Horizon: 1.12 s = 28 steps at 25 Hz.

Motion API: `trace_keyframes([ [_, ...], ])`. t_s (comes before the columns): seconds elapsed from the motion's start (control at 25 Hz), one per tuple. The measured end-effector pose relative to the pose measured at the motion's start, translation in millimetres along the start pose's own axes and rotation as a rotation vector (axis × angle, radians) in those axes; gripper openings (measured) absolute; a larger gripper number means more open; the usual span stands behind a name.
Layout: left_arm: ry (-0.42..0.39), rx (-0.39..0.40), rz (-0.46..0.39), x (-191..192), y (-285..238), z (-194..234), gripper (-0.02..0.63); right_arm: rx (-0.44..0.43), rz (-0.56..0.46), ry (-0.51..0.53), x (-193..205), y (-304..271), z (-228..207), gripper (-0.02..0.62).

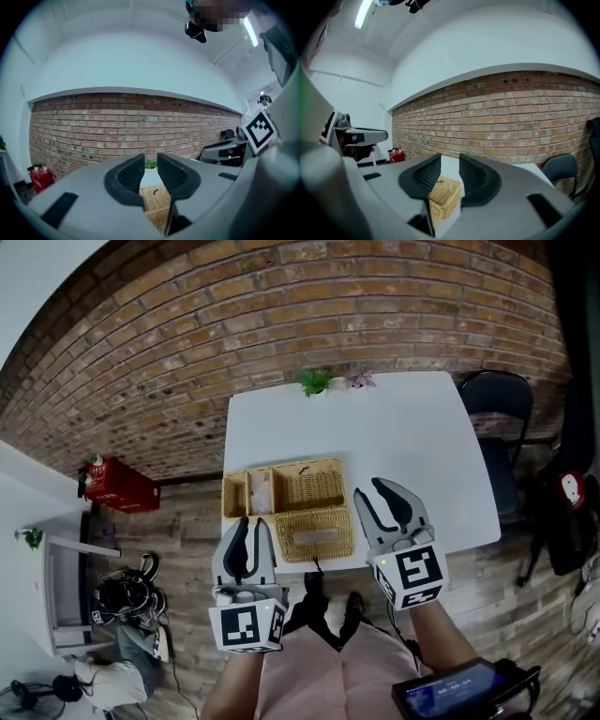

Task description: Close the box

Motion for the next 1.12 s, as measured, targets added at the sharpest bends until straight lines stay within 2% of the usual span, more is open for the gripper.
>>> trace_keyframes([
  [0.24, 0.016, 0.028, -0.009, 2.5, -19.2, 14.6, 0.089, 0.005, 0.007, 0.001, -5.3, -19.4, 2.8, 0.123],
  [0.44, 0.028, 0.044, 0.031, 16.4, -23.2, 20.2, 0.089, 0.003, 0.054, -0.009, 6.2, -26.5, 6.4, 0.123],
  [0.72, 0.064, 0.054, 0.125, 62.8, -12.8, 15.7, 0.094, -0.031, 0.148, -0.045, 52.7, -19.6, 17.8, 0.125],
  [0.88, 0.099, 0.082, 0.187, 91.8, 0.4, 7.0, 0.146, -0.096, 0.188, -0.076, 79.3, -10.2, 33.1, 0.169],
  [1.12, 0.147, 0.121, 0.242, 127.2, 13.7, -9.0, 0.181, -0.152, 0.283, -0.092, 121.7, -2.2, 51.0, 0.189],
])
Point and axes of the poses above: the fingertips, and each gripper's own axes: y backward along the fingers, z to its left, x out of its underside, the point moved 3 cm from there along y, backward along the fingers, and after that the axes turned 7 degrees about -x, right-handed, at the moved point
